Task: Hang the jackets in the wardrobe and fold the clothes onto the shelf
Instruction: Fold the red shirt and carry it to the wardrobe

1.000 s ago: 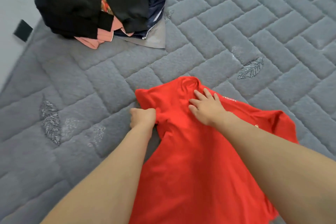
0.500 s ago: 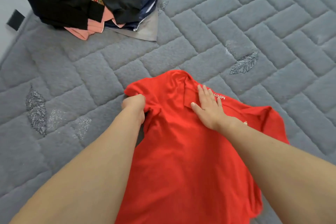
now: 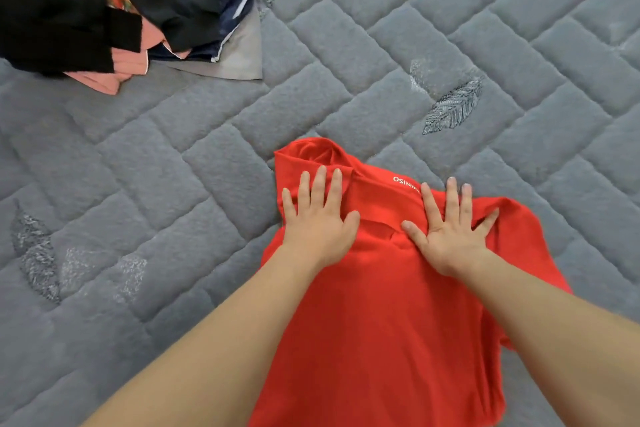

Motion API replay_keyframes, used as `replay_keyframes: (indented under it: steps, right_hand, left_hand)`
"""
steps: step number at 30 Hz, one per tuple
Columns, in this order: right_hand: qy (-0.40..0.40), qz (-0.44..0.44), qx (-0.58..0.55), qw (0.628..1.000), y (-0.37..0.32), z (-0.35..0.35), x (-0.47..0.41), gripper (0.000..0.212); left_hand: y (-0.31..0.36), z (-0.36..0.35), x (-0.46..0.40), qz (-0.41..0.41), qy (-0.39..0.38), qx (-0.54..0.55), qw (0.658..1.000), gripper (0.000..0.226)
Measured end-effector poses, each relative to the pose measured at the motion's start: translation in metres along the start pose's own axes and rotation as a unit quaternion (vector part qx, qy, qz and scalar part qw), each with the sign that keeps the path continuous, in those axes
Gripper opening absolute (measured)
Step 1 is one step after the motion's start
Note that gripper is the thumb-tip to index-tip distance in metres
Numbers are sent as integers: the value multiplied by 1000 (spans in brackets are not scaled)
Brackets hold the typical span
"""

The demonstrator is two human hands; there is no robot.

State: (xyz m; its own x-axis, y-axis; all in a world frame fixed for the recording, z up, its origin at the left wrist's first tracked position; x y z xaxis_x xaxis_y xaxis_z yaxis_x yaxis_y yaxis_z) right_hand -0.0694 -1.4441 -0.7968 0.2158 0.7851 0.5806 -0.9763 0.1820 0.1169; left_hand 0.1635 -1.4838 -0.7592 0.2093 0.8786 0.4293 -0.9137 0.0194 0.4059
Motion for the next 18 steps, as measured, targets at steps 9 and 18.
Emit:
replay_keyframes:
  steps: [9,18]
  right_hand:
    - [-2,40,-11,999,1,-1,-8,75]
    - [154,178,-232,944,106,4,50,74]
  left_hand:
    - [-27,-45,-25,9,-49,-65,997,91]
    - [98,-87,89,-176,139,-2,975,60]
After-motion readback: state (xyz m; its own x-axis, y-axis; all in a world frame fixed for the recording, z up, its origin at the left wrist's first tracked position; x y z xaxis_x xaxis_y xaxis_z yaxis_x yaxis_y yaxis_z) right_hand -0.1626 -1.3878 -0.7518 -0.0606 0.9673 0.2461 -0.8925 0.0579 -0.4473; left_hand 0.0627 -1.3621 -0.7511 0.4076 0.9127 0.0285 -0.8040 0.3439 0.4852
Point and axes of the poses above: each hand's wrist, its own x-axis away from the middle knuckle, its own z-axis out of the back of the hand, y = z × x, the point moved 1 cm from there along -x, towards the middle knuckle, and after that the axes turned 7 degrees about x, right-handed, at the moved point
